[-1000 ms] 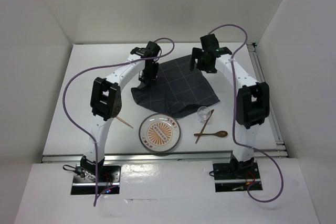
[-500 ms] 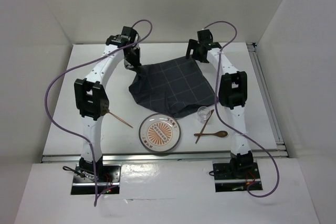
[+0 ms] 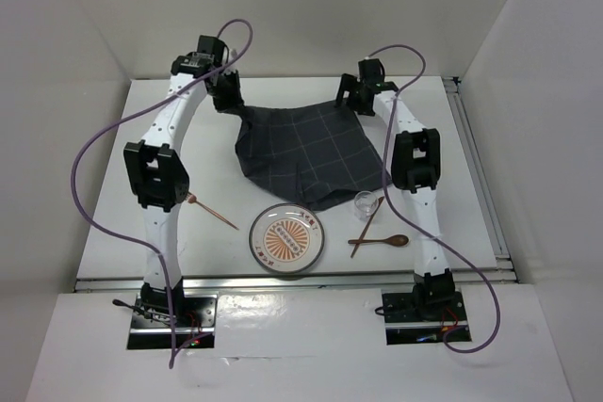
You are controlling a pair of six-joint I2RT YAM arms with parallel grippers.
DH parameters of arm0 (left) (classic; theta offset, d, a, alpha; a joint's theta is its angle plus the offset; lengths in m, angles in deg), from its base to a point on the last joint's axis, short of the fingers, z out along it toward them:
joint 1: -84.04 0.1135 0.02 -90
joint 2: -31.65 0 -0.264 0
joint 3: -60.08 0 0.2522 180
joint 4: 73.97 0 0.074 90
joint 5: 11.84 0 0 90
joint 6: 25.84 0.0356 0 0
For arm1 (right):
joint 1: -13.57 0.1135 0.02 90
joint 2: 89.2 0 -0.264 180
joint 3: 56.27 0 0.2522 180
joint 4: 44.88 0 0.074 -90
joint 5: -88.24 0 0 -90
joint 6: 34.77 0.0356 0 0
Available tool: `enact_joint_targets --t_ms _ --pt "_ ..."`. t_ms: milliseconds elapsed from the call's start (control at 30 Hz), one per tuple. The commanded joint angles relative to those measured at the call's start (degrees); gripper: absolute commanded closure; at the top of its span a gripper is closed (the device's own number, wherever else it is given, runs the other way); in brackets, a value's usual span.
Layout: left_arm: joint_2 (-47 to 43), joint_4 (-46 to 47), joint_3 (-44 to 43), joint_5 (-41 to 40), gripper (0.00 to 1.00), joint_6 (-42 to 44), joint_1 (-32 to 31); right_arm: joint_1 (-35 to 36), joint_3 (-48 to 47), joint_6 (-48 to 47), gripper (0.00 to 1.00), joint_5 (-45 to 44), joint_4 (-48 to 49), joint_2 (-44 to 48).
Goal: Set the dinner table for one person
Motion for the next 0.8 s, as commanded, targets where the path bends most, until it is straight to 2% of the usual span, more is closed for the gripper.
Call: enact_joint_targets --t_ms 0,133,167,200,267,333,433,500,567,600,633,667,767 --pt "4.8 6.2 -8.0 4.6 1.0 -4.0 3.0 -0.6 4.3 1.4 0.06 0.0 1.0 3.1" --pt "11.6 11.3 -14.1 4.3 1.0 -8.8 4.9 -0.6 13.2 1.4 0.06 -2.2 3.2 12.5" --pt "11.6 13.1 -12.8 4.3 0.9 -9.9 5.6 -0.6 14.3 1.4 0.06 -3.1 2.5 14.1" --pt "11.6 14.9 -11.7 5.2 0.43 -11.8 6.7 -0.6 15.2 1.4 0.06 -3.8 0.8 17.4" --pt "11.1 16.8 -10.8 6.7 0.0 -12.6 7.6 -0.6 18.5 0.9 0.04 -4.4 -1.2 20.8" --pt "9.4 16.8 -10.8 6.7 0.0 -11.3 8.1 -1.1 21.8 0.9 0.03 -5.4 -3.4 26.6" --pt "4.2 13.8 -9.0 3.2 0.0 -7.6 8.1 -2.3 34.1 0.9 0.01 -4.4 -3.9 34.8" --pt "-0.9 10.9 -6.4 0.9 0.01 -6.0 7.0 -3.0 38.7 0.9 0.01 -2.9 -3.9 38.3" --pt "-3.8 8.7 -1.2 -0.9 0.11 -2.2 3.4 -3.6 44.3 0.9 0.01 -1.0 -3.9 42.6" --pt "-4.8 7.5 0.3 -1.8 0.23 -1.0 1.4 -3.6 46.0 0.9 0.01 0.1 -4.6 43.8" --pt "-5.4 5.2 1.5 -3.2 0.25 1.2 -2.9 -3.6 47.7 1.5 0.01 3.0 -4.6 46.0" --pt "-5.4 3.9 2.8 -4.3 0.25 1.8 -5.2 -4.1 51.0 2.0 0.01 4.1 -4.6 47.0" --pt "-2.2 0.4 1.7 -9.3 0.16 2.3 -13.0 -4.1 55.9 2.7 0.01 5.5 -5.1 49.9"
